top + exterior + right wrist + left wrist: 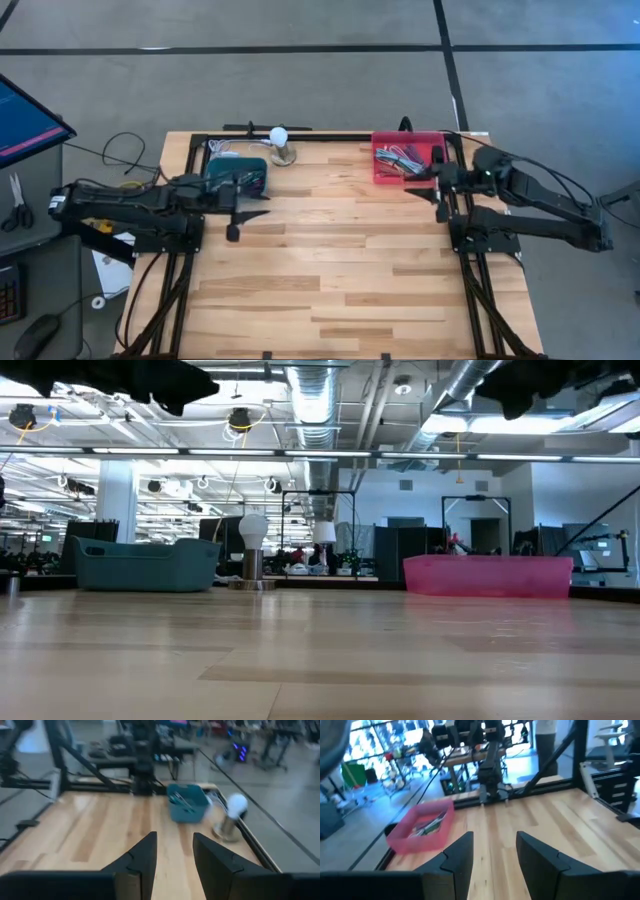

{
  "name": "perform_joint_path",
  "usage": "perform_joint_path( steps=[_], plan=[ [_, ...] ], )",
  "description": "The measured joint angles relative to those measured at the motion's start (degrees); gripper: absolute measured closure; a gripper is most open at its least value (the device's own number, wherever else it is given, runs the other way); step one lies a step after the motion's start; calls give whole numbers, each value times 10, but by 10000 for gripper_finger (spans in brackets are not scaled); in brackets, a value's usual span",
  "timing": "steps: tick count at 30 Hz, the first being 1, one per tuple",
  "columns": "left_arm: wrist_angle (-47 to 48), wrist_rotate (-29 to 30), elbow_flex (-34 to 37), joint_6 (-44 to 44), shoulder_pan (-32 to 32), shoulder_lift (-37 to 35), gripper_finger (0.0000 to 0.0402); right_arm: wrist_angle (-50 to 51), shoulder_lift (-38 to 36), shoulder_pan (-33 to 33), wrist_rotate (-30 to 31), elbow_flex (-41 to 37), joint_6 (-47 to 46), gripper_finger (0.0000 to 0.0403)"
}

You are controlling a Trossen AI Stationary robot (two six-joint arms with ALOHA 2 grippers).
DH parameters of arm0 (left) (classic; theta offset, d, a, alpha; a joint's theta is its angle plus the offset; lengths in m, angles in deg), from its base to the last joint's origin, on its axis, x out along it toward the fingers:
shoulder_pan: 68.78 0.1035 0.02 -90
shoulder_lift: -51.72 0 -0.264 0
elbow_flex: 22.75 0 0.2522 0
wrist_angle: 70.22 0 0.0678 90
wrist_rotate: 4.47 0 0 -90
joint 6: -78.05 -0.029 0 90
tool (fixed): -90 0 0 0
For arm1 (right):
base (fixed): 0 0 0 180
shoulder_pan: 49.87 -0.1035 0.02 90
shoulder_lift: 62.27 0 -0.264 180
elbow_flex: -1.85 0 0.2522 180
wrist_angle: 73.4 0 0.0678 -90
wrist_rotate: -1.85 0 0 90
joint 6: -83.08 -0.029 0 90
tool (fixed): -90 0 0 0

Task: Pick & Place USB Port
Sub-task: Return to Home Position

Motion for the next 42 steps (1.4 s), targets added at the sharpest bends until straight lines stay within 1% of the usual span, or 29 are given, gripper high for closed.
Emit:
perform_joint_path(
  steps=[7,11,19,23,25,31,35,42],
  plan=[
    [0,-49,30,-7,0,-76,253,-21,-78,-38,-6,-37,-2,284],
    [0,-72,38,-7,0,-106,253,-20,-115,-50,-6,-52,-14,284],
    [16,-75,39,-7,0,-138,253,-13,-170,-73,-5,-60,-21,284],
    [34,-75,39,-7,0,-167,253,-10,-193,-85,-5,-60,-23,284],
    [51,-75,39,-7,0,-187,253,-33,-206,-91,-6,-73,-24,284],
    [87,-75,39,-5,0,-251,253,-100,-258,-101,-5,-145,-35,284],
    [99,-75,39,-5,0,-291,253,-127,-288,-101,-5,-168,-36,284],
    [127,-85,39,-5,0,-291,253,-184,-292,-101,-5,-202,-40,284]
  ],
)
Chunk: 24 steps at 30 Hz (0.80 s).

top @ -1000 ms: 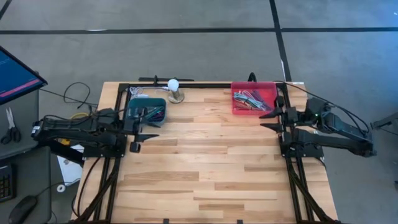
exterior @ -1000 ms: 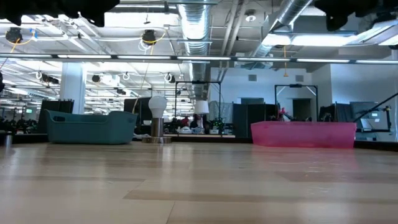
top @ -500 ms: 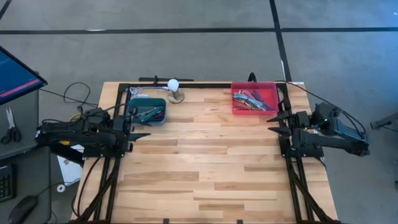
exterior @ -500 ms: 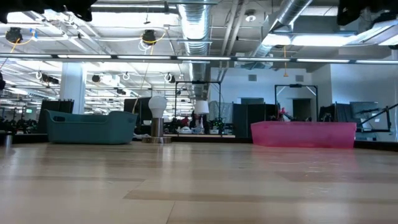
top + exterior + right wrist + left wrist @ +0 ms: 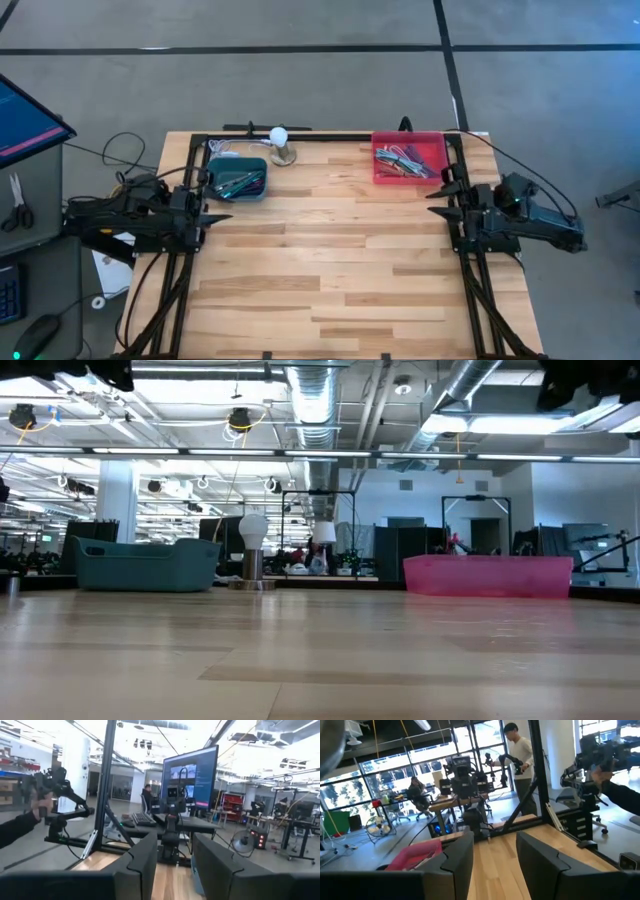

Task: Pick & Place USB Port
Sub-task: Return to Home Position

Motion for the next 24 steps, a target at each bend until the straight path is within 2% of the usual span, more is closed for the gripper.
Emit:
perform_joint_path(
  steps=[10,14,24],
  plan=[
    [0,-11,6,0,0,-1,253,-58,0,0,0,-68,-10,284],
    [-12,-33,36,2,0,-1,253,-79,0,0,0,-89,-16,284],
    [-57,-34,117,13,0,-1,253,-114,0,1,0,-138,-45,284]
  ],
)
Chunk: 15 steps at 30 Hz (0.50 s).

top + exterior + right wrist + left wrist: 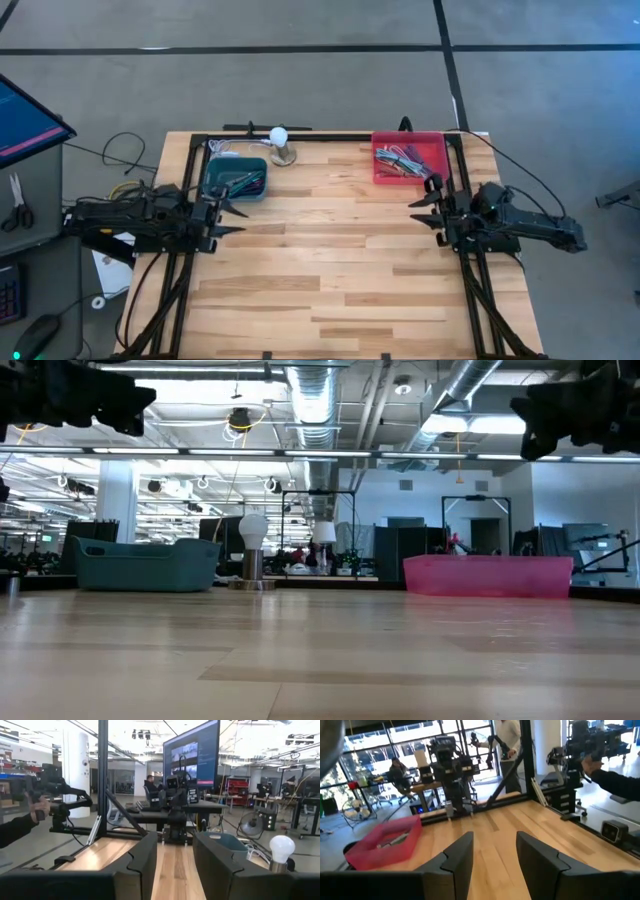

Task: Pick & Place USB Port
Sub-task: Return to Home Position

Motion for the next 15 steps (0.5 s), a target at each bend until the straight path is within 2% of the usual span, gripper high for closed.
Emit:
perform_joint_path(
  steps=[11,15],
  plan=[
    [-19,20,6,2,0,0,253,8,0,0,0,-20,-21,284],
    [-19,21,6,4,0,0,253,26,0,0,20,-21,-20,284]
  ],
)
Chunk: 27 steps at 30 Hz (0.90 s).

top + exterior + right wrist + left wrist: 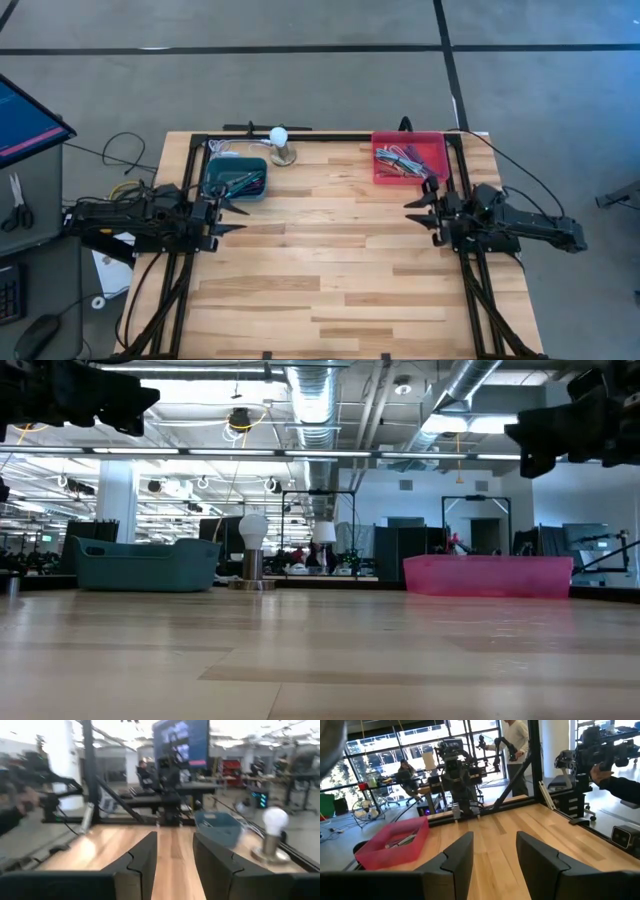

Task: Pick & Place USB Port
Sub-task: Return to Home Position

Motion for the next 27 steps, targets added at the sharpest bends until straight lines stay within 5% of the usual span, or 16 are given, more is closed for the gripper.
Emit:
perform_joint_path(
  steps=[19,27],
  plan=[
    [-1,0,2,3,0,0,253,55,34,0,69,0,12,284],
    [0,58,28,3,0,0,253,55,35,-1,70,-1,9,284]
  ],
)
